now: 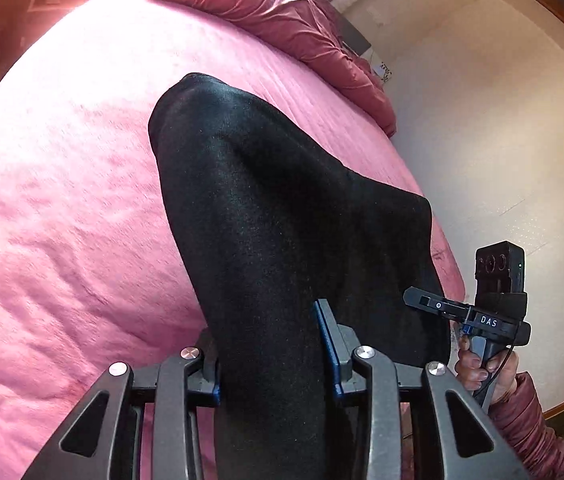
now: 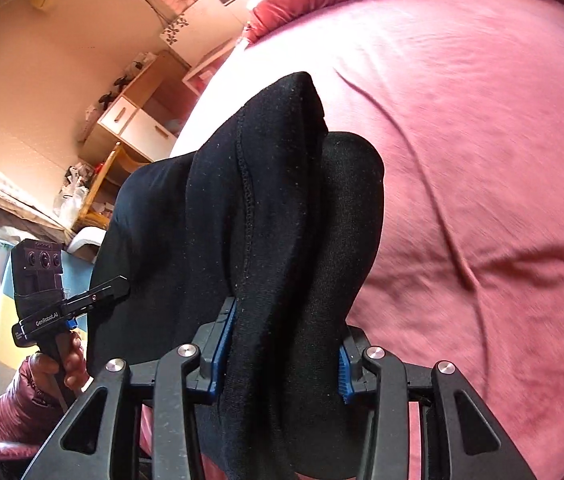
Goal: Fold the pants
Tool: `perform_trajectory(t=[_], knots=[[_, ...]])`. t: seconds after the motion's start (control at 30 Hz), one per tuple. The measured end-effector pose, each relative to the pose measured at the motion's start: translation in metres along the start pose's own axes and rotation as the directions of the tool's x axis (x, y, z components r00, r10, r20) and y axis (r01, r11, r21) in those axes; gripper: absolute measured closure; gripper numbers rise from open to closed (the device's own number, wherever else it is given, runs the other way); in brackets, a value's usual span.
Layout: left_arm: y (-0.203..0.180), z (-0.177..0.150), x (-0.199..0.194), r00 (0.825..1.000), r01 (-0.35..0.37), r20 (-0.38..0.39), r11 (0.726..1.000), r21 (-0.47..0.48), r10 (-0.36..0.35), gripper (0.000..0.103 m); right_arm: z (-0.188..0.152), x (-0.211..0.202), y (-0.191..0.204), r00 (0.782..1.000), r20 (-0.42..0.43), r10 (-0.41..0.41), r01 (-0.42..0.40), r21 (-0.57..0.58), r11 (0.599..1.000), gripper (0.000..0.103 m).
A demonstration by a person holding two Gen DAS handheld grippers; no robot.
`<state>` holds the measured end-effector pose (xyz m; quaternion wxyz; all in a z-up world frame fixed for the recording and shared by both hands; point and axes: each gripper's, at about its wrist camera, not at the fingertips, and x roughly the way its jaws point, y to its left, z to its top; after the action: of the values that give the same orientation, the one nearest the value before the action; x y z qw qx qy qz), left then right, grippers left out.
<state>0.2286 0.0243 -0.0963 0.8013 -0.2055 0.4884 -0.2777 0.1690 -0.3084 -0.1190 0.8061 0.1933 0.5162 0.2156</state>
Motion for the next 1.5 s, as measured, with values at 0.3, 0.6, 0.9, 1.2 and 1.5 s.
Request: perform_trajectory(t=[0.3, 0.6, 0.9, 1.2, 1.5], knots=[[0.057, 0.07, -0.03, 0.987, -0.149, 0.06, 0.989, -0.014, 0.149, 0.066, 0.066, 0.074, 0.051, 0.998, -0.023, 0.053, -0.053, -0.008, 0.999, 0.061], [0.12, 0.082, 0.017, 0.946, -0.323, -0.038, 0.942, -0.089, 0.321, 0.043, 0.082, 0.14, 0.019, 0.993, -0.114, -0.01, 0.021, 0.097, 0.995, 0.049], [0.115, 0.044, 0.004, 0.918, -0.389, 0.043, 0.915, -0.104, 0.395, 0.032, 0.085, 0.143, 0.023, 0.995, -0.097, -0.015, 0.022, 0.062, 0.998, 0.045], [0.071, 0.024, -0.015, 0.852, -0.5, 0.157, 0.865, -0.042, 0.5, 0.033, 0.084, 0.14, 0.036, 0.992, -0.07, -0.107, 0.111, 0.055, 0.992, 0.028], [0.026, 0.002, -0.034, 0.827, -0.52, 0.249, 0.854, -0.006, 0.505, 0.033, 0.073, 0.12, 0.046, 0.983, -0.043, -0.181, 0.182, 0.037, 0.983, 0.026]])
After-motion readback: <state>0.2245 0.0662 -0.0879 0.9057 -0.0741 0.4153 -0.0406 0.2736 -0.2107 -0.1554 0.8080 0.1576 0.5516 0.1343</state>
